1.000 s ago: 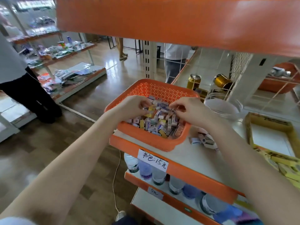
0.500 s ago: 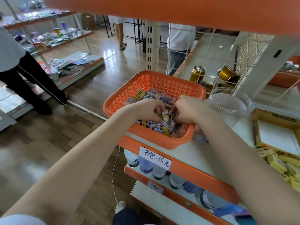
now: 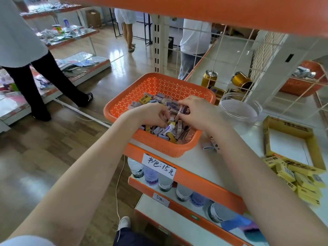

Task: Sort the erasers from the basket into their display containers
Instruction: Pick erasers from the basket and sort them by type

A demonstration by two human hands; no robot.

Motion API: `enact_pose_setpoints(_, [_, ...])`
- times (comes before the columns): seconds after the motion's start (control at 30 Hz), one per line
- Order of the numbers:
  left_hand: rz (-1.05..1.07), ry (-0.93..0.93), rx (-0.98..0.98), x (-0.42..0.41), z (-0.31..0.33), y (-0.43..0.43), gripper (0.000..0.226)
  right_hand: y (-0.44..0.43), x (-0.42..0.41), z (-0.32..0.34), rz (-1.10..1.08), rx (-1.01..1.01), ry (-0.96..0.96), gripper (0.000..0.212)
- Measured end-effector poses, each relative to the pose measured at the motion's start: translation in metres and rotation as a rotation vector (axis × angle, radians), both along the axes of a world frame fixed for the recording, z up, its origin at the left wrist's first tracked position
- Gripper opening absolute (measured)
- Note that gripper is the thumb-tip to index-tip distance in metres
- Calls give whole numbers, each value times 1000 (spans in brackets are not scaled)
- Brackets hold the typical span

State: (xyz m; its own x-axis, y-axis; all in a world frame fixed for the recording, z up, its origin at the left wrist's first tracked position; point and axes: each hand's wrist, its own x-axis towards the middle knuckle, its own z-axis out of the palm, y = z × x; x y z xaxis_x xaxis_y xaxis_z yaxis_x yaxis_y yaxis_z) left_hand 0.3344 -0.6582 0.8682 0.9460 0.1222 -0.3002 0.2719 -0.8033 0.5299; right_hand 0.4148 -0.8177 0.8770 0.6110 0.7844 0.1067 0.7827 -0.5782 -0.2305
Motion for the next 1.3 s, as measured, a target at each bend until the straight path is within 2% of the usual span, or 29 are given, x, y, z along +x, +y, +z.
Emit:
enact_pose_setpoints(0.07, [-13,19,9,-1,0,-1,29,-1,-1,1,2,19,7,49])
enact_pose_setpoints(0.2, [-79,80,96,-1,-3,-4,46,-2,-2,0,-1,43,13,47])
enact_pose_setpoints(0.3, [-95,105,180,1,-6,-1,48,-3,-2,0,-5,59,23,45])
enact_pose_setpoints(0.47, [-88,69,182,5,-7,2,20,-1,0,-2,-6,73,16,44])
enact_pose_setpoints(0.67, [-100,-3,179,7,-7,2,11,-2,1,-3,-23,101,15,44])
enact_pose_setpoints(0.87, [-27,-109,76,4,-5,2,13,-3,-1,-2,-41,150,44,43])
enact_pose_setpoints(1.0, [55,-181,-39,0,4,0,10,-10,-3,4,-33,292,91,40])
enact_pose_setpoints(1.1, [172,-258,-224,-5,20,-5,29,-27,-6,8,-44,389,78,39])
enact_pose_setpoints(1.2, [124,-317,-155,-3,40,-25,46,-53,-2,12,-108,408,56,38])
enact_pose_setpoints(1.3, [5,-383,-119,7,54,-61,38,-83,2,18,-195,435,74,33])
